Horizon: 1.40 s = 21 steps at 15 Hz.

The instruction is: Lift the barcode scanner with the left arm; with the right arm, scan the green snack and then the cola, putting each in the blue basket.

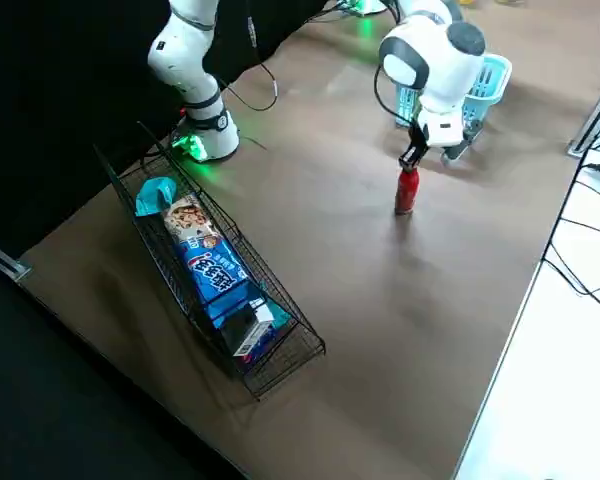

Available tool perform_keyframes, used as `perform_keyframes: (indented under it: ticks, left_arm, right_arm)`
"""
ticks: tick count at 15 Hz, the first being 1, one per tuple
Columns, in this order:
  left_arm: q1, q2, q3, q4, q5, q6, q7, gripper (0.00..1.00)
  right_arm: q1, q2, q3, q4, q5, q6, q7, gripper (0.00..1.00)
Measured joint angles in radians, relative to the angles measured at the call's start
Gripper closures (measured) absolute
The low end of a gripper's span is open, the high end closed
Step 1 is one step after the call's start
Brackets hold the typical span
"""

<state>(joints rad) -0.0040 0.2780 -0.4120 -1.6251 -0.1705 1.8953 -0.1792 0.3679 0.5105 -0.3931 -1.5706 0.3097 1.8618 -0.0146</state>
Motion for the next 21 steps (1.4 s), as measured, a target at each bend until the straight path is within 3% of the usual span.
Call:
perform_keyframes:
  ticks: [6,8,10,12,21]
  left_arm:
    - [0.000,0.000,-0.026,0.023,-0.003,0.001,0.050,0.63]
    - [-0.004,0.000,-0.051,0.024,-0.037,0.001,0.048,0.63]
    - [-0.007,-0.001,-0.061,0.029,-0.123,0.001,0.037,0.63]
    - [0.001,-0.001,-0.061,0.030,-0.252,-0.001,0.031,0.63]
    - [0.040,0.006,-0.055,0.038,-0.559,-0.180,0.018,0.63]
  right_arm:
    - [0.038,-0.097,0.011,0.090,0.003,-0.159,-0.093,0.67]
    - [0.067,-0.129,0.035,0.098,0.005,-0.215,-0.100,0.67]
    - [0.086,-0.148,0.080,0.119,0.044,-0.217,-0.101,0.67]
    - [0.101,-0.154,0.111,0.154,0.149,-0.217,-0.100,0.67]
    - [0.195,-0.156,0.126,0.223,0.293,-0.216,-0.128,0.67]
